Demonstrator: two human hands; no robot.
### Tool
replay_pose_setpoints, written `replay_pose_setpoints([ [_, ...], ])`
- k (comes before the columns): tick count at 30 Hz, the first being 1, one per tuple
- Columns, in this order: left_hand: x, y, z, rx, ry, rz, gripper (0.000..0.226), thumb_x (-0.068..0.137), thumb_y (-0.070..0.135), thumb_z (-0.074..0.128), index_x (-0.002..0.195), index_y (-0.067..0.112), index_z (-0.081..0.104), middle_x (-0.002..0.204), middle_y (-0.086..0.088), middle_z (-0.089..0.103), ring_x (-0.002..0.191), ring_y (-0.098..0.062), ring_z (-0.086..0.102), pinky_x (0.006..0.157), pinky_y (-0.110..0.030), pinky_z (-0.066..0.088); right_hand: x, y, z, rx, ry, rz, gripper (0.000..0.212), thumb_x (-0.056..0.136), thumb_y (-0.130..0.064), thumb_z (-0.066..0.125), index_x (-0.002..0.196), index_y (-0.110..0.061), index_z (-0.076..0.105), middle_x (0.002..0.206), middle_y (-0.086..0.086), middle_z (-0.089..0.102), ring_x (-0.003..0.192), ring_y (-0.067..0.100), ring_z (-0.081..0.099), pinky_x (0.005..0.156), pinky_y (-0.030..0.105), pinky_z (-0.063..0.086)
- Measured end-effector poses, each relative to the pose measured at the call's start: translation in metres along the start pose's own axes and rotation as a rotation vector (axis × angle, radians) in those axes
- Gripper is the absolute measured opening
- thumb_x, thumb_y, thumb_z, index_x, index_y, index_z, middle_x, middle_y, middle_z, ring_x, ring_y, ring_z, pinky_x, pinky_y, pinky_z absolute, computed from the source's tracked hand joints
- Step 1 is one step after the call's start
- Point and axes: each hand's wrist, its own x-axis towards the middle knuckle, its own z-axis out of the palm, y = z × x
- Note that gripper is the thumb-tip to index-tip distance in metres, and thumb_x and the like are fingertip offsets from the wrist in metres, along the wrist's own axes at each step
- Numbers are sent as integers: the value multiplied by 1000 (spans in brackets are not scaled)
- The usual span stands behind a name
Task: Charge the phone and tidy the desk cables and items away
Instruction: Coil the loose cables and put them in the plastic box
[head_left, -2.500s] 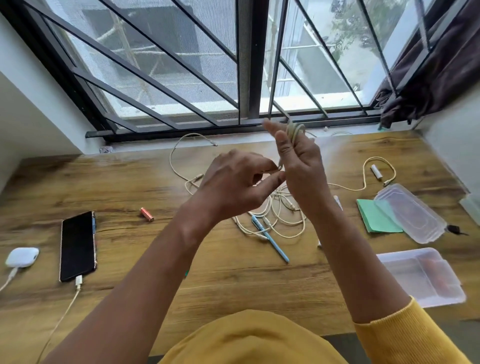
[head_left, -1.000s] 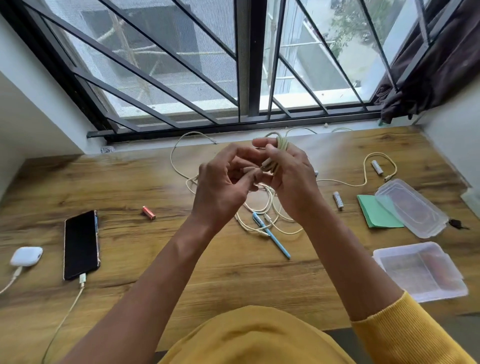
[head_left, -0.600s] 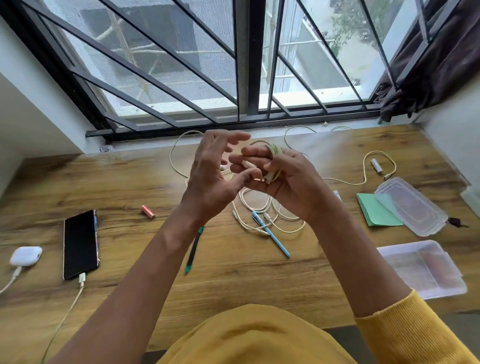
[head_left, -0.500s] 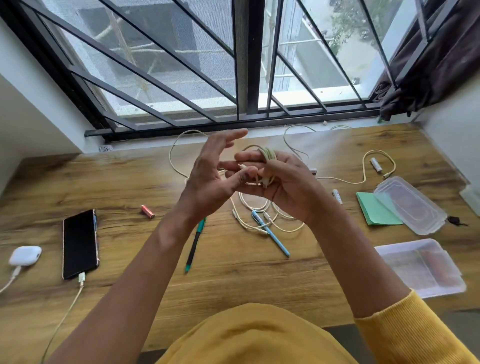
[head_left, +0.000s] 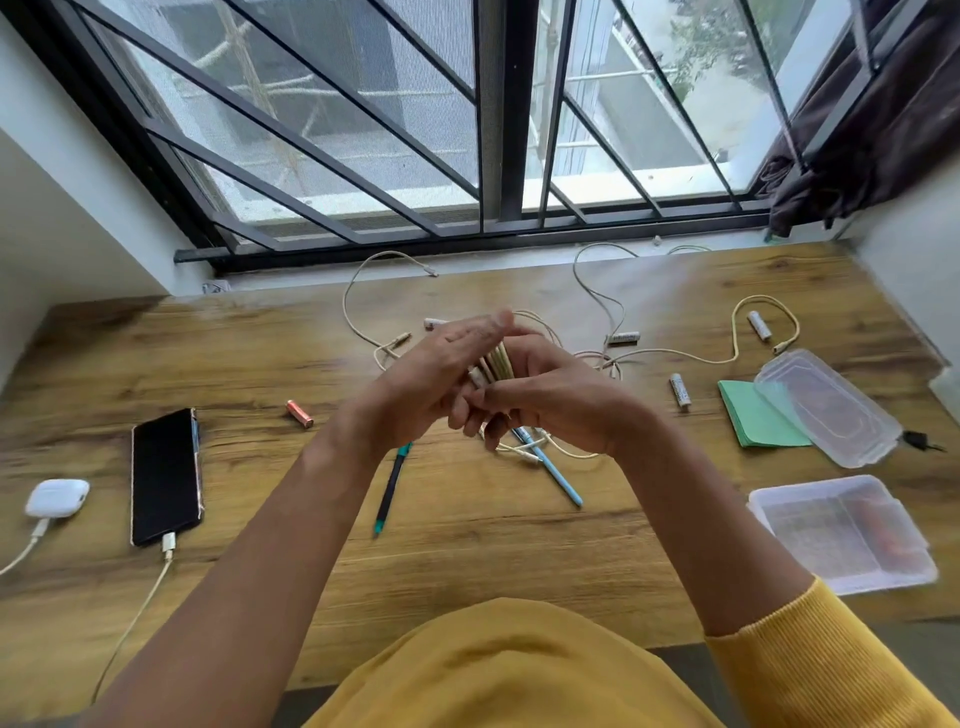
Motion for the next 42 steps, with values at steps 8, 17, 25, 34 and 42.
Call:
replay_pose_setpoints([
  [8,-1,0,-3,-33,-21,21,39,113,25,49,130,-6,64,89,-34,65,65,-34,68,48,-31,54,-1,0,-3,-105,-131,6,28,106,-3,54,121,19,61,117,26,72,107,37,70,85,42,64],
  [17,-1,-4,1,95,96,7,43,113,36,48,98,2,70,63,-19,58,38,-21,49,34,-23,42,2,8,0,-66,-52,-10,21,106,-3,56,120,11,61,104,24,72,95,31,71,70,40,64],
  [25,8,-21,11,-48,462,-122,40,111,44,50,95,12,69,80,-18,59,69,-30,59,59,-35,56,10,17,13,-27,297,-48,16,102,-6,67,108,9,69,89,25,70,79,31,70,63,31,63],
  [34,3,-24,2,13,519,-142,48,106,47,58,88,7,76,69,-10,63,64,-24,65,64,-39,61,15,22,12,71,422,-31,28,100,-1,66,120,-1,47,82,17,72,69,25,71,57,32,61],
  [42,-3,-15,6,220,417,-17,63,108,48,52,54,22,69,58,-5,64,52,-12,57,57,-21,48,9,15,-6,-71,287,20,26,101,-7,69,118,2,52,84,18,72,65,21,66,45,25,43],
])
